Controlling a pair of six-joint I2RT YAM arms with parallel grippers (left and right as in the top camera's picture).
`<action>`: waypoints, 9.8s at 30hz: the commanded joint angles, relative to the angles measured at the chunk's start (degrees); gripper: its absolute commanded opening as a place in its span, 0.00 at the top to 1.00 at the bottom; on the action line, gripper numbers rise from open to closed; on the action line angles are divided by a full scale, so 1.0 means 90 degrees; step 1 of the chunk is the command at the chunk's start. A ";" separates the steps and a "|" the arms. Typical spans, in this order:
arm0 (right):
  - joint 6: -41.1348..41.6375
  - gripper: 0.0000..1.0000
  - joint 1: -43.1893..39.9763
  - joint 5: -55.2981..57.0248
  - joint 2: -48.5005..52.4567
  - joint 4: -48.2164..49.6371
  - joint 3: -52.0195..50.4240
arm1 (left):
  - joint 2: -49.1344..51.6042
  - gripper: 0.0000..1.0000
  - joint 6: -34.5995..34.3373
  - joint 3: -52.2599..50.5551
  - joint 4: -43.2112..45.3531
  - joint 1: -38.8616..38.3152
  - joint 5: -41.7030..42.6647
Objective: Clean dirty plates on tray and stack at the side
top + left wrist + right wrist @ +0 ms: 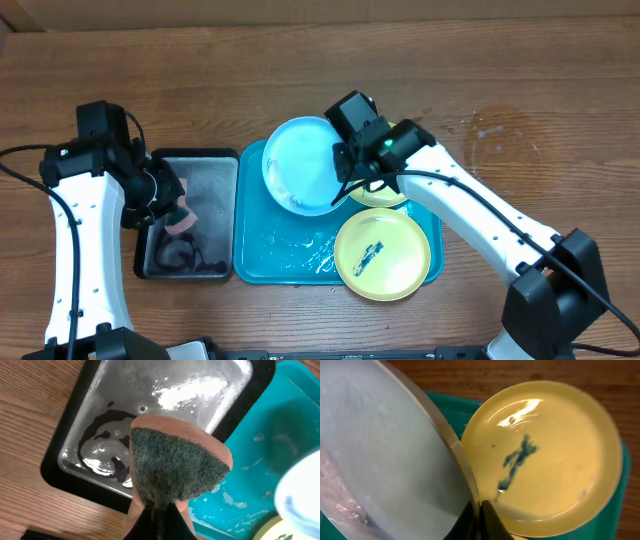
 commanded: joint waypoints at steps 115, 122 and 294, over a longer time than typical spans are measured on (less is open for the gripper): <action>0.0673 0.96 0.2735 0.3099 -0.0148 -0.1540 0.0537 | -0.0053 0.93 0.0143 -0.0284 0.0437 -0.0044 0.0068; 0.2074 0.96 0.1132 0.0359 -0.0126 -0.0833 0.0214 | -0.0053 0.93 0.0143 -0.0284 0.0401 -0.0044 0.0070; 0.0289 0.44 -0.3908 -0.2076 -0.1059 -0.2705 0.0000 | 0.0182 0.96 -0.1377 -0.1889 0.2237 -0.1222 -0.1377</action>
